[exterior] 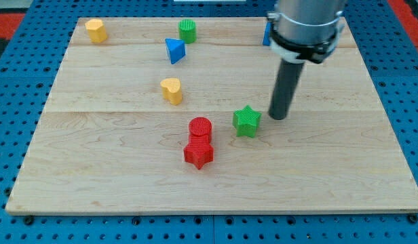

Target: Nudge the green circle left a bit

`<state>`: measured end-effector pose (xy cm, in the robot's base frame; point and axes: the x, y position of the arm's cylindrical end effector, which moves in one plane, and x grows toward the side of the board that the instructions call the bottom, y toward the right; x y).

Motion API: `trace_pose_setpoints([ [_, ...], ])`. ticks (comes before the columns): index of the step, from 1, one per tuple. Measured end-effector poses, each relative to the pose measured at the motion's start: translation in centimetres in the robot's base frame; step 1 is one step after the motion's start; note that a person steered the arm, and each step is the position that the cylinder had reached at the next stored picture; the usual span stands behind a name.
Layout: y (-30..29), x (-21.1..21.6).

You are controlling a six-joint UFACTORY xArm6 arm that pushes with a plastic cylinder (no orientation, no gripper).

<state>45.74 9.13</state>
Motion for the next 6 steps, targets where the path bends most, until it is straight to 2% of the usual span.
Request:
trace_pose_setpoints([
  [1,-5.2,4.2],
  [2,-3.6,2.2],
  [3,-1.1,-5.6],
  [4,-4.4,-14.6],
  [5,-9.7,-21.5],
  [6,-11.6,-26.0],
])
